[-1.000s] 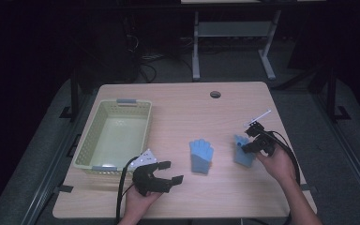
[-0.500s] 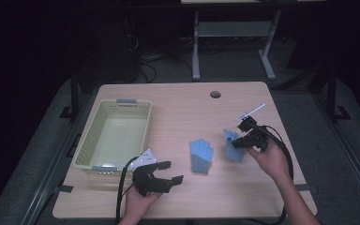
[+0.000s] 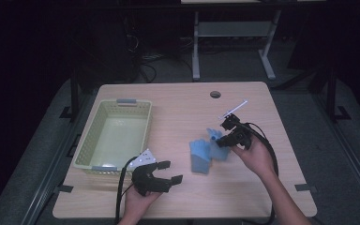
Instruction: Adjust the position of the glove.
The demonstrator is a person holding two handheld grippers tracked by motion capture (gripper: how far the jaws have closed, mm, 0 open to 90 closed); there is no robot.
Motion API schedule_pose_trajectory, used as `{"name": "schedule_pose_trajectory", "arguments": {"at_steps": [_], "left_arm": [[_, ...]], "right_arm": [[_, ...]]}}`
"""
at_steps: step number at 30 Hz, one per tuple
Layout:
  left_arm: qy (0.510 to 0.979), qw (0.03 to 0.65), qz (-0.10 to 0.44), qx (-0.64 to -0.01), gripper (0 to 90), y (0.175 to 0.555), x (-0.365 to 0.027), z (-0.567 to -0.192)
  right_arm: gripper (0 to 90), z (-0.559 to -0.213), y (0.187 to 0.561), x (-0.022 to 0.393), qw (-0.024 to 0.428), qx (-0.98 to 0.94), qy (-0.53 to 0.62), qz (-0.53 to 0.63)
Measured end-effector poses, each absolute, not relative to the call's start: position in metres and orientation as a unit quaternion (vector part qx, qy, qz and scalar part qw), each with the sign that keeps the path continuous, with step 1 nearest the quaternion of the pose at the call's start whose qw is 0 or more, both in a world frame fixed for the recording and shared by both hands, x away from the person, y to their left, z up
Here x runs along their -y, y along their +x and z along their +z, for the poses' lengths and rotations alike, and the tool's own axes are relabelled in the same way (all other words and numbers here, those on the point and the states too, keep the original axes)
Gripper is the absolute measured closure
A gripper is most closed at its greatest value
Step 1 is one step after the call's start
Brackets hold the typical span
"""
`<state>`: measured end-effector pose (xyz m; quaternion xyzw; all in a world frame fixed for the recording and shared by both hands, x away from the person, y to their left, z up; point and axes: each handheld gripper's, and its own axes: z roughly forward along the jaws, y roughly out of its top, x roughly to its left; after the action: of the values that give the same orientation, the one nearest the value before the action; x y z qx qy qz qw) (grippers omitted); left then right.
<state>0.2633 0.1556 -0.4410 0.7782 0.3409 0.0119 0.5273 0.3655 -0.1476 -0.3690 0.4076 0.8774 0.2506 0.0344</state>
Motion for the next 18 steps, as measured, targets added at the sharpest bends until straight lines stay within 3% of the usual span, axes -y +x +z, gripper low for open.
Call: {"name": "schedule_pose_trajectory", "arguments": {"at_steps": [18], "left_arm": [[0.775,0.533,0.018,-0.338,20.0,0.263,-0.158,-0.439]], "right_arm": [[79.7,-0.385,0.366,0.107,0.009,-0.893,0.379,0.243]]}}
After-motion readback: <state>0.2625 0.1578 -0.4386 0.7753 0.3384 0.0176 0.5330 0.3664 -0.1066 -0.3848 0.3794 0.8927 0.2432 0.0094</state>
